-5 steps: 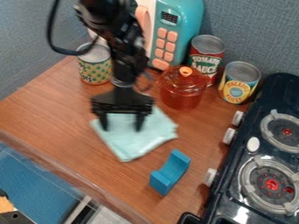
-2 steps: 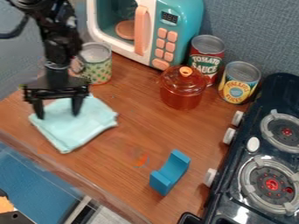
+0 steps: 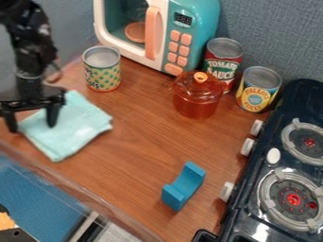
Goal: Moved the blue clothing to the bottom left corner of the table
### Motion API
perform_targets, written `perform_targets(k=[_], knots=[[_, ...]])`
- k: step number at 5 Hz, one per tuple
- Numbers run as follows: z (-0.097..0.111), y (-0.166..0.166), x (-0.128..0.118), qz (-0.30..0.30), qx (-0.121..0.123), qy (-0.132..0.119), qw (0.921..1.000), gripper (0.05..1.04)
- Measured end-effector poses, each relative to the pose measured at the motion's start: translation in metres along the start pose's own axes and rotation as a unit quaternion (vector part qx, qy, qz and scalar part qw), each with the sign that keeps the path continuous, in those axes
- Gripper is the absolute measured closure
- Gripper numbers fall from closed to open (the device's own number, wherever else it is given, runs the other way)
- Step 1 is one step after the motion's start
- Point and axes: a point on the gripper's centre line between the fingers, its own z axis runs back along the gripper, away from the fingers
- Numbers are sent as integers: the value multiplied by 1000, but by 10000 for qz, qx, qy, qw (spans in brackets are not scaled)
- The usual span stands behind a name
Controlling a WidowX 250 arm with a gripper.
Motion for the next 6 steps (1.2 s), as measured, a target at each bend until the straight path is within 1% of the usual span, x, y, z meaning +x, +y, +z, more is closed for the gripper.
perform_targets(k=[1, 2, 3, 4, 5, 6], knots=[[-3, 12, 7, 352, -34, 92, 9993, 85], [-2, 18, 7, 356, 28, 44, 9994, 84], [5, 30, 12, 645, 8, 19, 9979, 84], [18, 24, 14, 685, -211, -37, 9974, 84], [60, 5, 20, 674, -915, -376, 9928, 84], [92, -2, 26, 850, -1394, -538, 9851, 84]])
